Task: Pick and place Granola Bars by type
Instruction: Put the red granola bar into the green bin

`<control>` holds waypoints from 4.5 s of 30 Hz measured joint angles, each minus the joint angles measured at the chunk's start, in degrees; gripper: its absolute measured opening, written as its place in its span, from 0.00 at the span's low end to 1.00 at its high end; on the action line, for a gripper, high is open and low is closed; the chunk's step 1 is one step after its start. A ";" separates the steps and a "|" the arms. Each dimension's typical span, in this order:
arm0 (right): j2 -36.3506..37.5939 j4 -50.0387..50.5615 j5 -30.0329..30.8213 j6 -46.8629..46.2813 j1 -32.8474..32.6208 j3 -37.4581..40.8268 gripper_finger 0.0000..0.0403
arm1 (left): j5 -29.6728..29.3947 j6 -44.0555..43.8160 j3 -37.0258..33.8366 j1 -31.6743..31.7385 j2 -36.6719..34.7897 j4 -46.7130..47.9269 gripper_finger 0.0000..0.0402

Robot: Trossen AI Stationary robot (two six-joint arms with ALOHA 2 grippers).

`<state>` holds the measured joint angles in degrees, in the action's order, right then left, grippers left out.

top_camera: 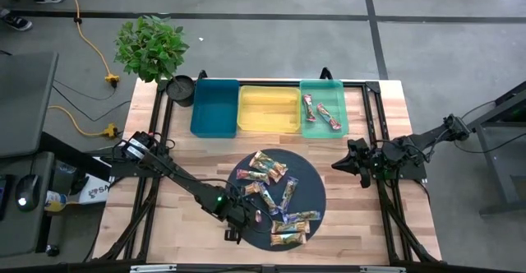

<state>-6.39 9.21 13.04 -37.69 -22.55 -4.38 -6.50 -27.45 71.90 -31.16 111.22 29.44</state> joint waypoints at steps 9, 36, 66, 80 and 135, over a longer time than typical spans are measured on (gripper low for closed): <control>0.00 -0.01 0.00 -0.01 -0.01 0.00 0.01 | -0.04 -0.04 0.13 0.02 -0.15 0.54 0.17; -0.27 -0.90 -1.58 0.22 -0.02 0.03 0.01 | -15.02 21.06 23.25 13.02 -11.32 13.92 0.16; -1.71 -31.73 24.30 33.19 0.03 -0.47 0.01 | 23.98 27.74 23.08 37.91 -2.72 -30.60 0.16; -24.93 -26.86 26.69 39.26 0.05 -17.19 0.26 | 23.55 30.12 23.10 37.97 -2.69 -32.06 0.16; -41.24 -41.63 5.59 36.43 15.09 -22.23 0.42 | 23.98 30.06 23.10 37.93 -2.70 -34.02 0.16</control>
<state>-47.64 -32.42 18.63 -1.26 -7.46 -26.61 17.47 2.61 95.00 6.78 108.52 -4.58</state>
